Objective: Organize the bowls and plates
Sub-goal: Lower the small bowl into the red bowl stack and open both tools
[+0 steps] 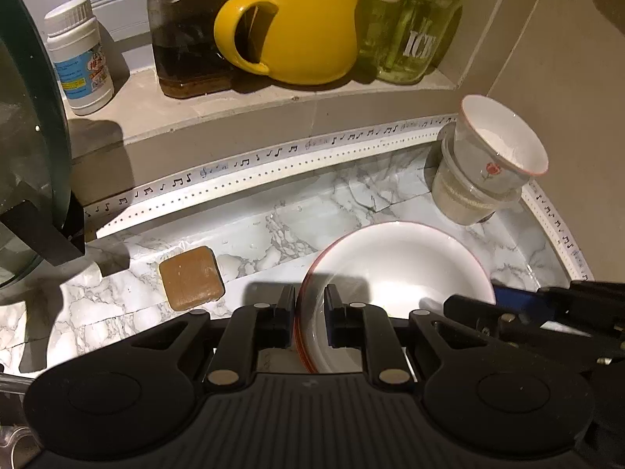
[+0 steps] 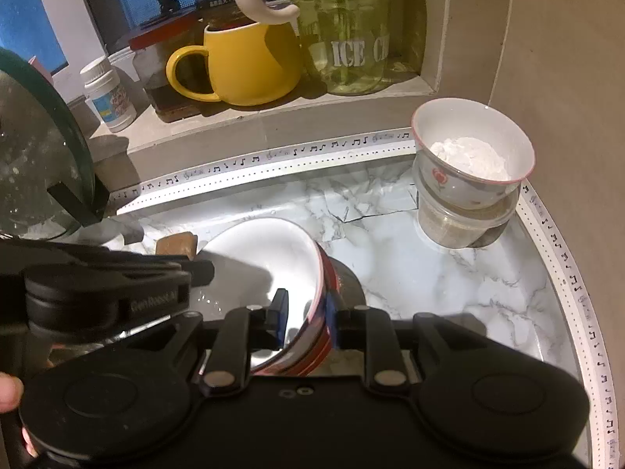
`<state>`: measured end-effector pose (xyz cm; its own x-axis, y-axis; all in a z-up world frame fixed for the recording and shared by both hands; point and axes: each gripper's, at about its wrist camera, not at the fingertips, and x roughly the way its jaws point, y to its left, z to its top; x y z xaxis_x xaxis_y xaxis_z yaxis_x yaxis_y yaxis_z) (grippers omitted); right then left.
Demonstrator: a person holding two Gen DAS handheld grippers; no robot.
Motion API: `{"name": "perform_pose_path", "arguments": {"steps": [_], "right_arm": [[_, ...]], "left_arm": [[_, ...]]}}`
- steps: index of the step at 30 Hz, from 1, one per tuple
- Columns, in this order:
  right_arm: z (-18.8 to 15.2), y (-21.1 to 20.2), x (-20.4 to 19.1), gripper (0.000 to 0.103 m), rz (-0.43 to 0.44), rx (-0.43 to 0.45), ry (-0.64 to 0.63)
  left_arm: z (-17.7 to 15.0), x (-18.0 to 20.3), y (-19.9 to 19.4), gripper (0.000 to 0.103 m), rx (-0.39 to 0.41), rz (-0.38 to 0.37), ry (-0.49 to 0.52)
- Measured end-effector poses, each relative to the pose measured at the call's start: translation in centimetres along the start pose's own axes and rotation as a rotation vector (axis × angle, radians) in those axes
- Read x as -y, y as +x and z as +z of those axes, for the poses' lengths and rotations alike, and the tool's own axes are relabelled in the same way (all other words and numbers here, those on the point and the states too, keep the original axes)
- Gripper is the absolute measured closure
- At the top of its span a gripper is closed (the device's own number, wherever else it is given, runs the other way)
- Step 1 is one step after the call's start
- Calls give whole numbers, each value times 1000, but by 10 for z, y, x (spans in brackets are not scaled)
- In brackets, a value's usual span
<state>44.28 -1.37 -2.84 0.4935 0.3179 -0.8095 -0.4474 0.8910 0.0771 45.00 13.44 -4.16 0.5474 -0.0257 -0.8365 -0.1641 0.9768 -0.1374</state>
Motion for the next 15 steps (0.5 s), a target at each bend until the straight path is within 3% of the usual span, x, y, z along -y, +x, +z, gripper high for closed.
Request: {"name": "perform_pose_path", "arguments": {"steps": [4, 6, 13, 15], "right_arm": [[-2, -3, -2, 79, -3, 1, -7], [-2, -5, -2, 69, -6, 0, -10], [-5, -22, -2, 61, 7, 26, -30], [-6, -27, -1, 54, 18, 35, -34]], "left_arm": [[1, 1, -7, 88, 13, -15, 0], [1, 1, -9, 88, 14, -19, 2], [-3, 1, -18, 88, 8, -26, 7], [-5, 1, -20, 88, 4, -31, 10]]}}
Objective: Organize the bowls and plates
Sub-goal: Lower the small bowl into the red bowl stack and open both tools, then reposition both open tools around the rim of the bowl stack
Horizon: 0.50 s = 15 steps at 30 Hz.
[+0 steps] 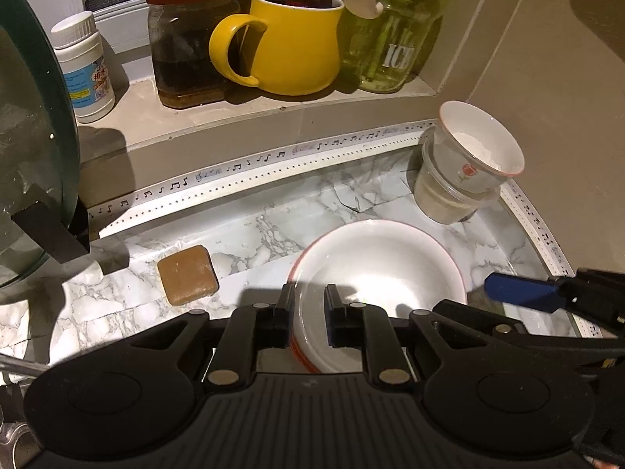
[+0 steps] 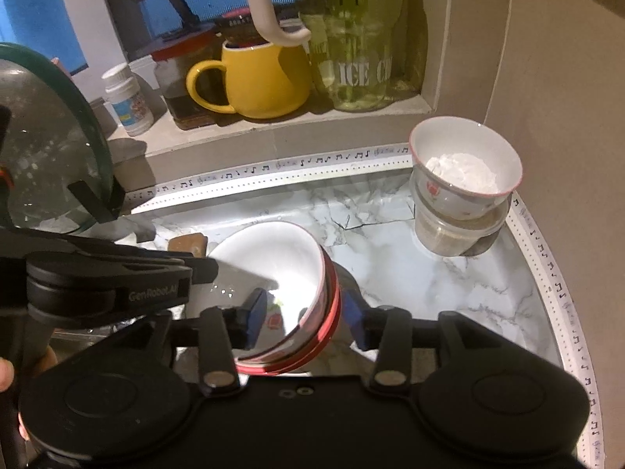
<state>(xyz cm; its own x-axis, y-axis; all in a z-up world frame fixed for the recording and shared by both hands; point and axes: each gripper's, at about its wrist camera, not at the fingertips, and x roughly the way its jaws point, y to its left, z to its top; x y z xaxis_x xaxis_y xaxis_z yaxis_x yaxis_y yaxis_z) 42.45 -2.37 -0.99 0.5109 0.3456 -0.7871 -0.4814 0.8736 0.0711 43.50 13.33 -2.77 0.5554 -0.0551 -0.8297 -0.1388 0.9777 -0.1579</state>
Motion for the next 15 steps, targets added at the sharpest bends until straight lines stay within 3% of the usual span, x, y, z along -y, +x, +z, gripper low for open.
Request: {"name": "perform_pose_path", "arguments": {"steps": [3, 5, 9, 15], "right_arm": [[-2, -9, 3, 50, 11, 17, -4], [-3, -13, 5, 46, 19, 26, -2], [-3, -14, 10, 38, 22, 34, 9], [-3, -2, 16, 38, 24, 10, 41]], "left_arm": [[-5, -1, -3, 87, -4, -6, 9], [-7, 0, -4, 81, -8, -1, 17], [-11, -3, -4, 22, 6, 18, 9], [-8, -11, 5, 22, -2, 26, -27]]}}
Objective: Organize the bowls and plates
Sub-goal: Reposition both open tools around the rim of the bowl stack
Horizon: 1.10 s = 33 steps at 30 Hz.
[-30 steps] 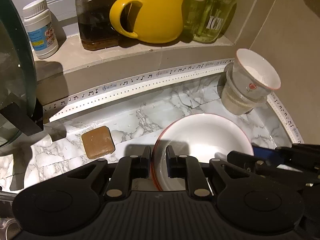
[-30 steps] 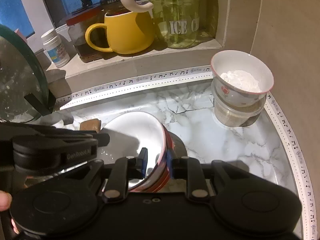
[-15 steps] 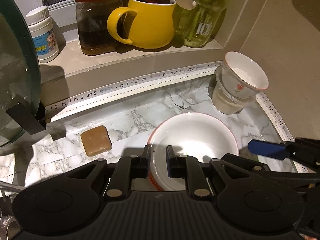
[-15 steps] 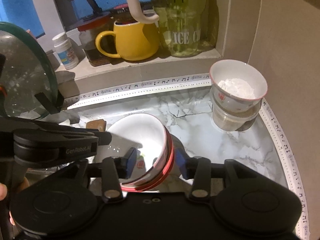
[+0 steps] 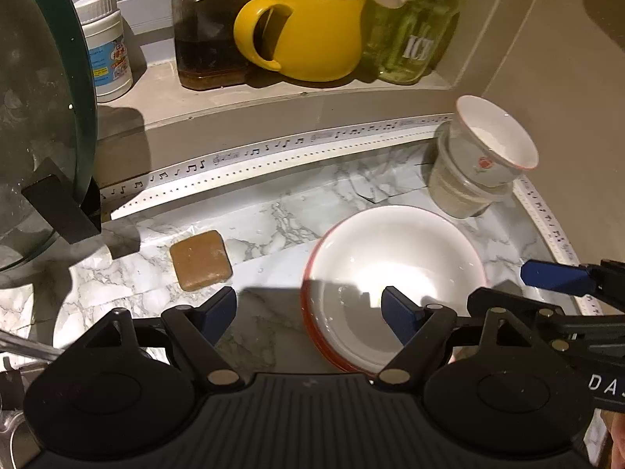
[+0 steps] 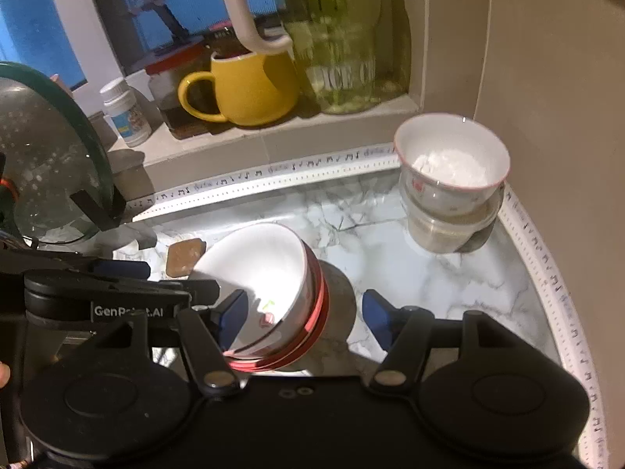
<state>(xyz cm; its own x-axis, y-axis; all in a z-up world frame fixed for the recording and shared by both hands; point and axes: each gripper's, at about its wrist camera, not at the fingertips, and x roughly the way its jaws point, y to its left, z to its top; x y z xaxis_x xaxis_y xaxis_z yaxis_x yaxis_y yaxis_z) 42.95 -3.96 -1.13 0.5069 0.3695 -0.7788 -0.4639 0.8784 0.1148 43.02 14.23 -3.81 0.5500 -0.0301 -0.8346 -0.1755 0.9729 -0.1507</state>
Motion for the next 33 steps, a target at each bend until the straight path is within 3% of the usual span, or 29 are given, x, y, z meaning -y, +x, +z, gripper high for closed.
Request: {"name": "perform_pose_path", "arguments": {"steps": [10, 20, 26, 33], "right_arm": [[-3, 15, 0, 39, 19, -23, 17], [-4, -18, 16, 37, 26, 31, 29], [-6, -27, 10, 22, 34, 69, 18], [-5, -9, 4, 29, 41, 48, 3]], "left_arm": [[1, -6, 15, 22, -16, -15, -40], [-13, -2, -12, 22, 79, -43, 23], [-13, 2, -17, 22, 98, -49, 47], [-8, -6, 5, 22, 53, -32, -6]]}}
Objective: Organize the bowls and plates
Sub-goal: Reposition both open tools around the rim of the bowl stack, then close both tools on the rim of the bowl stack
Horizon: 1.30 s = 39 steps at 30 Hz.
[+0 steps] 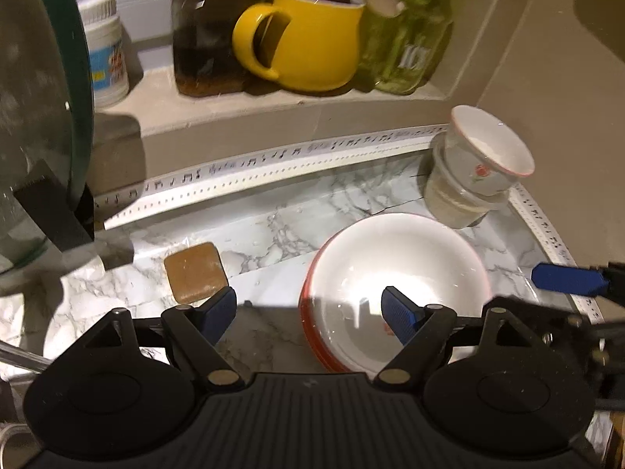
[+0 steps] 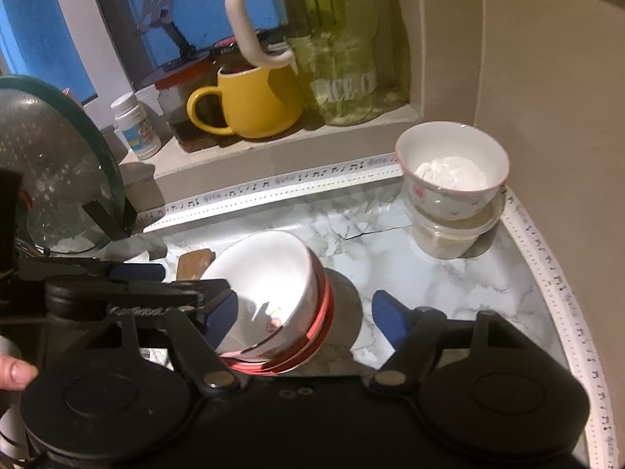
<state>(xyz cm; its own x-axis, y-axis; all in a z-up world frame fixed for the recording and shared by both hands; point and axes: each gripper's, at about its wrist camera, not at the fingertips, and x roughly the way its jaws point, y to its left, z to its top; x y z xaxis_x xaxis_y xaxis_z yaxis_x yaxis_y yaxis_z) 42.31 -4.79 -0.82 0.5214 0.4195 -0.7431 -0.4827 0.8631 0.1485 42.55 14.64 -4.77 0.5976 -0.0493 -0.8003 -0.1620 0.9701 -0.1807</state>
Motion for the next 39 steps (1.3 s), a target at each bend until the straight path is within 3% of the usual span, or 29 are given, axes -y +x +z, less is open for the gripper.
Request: {"name": "perform_pose_path", "arguments": {"steps": [12, 19, 30, 39], "right_arm": [[0, 31, -6, 45, -16, -68, -50], [1, 48, -3, 47, -33, -96, -38], [1, 69, 5, 61, -25, -144, 36], [0, 76, 10, 63, -7, -154, 75]], "left_arm": [[-1, 2, 28, 23, -18, -1, -6], [0, -1, 32, 39, -11, -13, -40], [2, -6, 43, 51, -43, -39, -94], [0, -7, 49, 65, -68, -85, -124]]}}
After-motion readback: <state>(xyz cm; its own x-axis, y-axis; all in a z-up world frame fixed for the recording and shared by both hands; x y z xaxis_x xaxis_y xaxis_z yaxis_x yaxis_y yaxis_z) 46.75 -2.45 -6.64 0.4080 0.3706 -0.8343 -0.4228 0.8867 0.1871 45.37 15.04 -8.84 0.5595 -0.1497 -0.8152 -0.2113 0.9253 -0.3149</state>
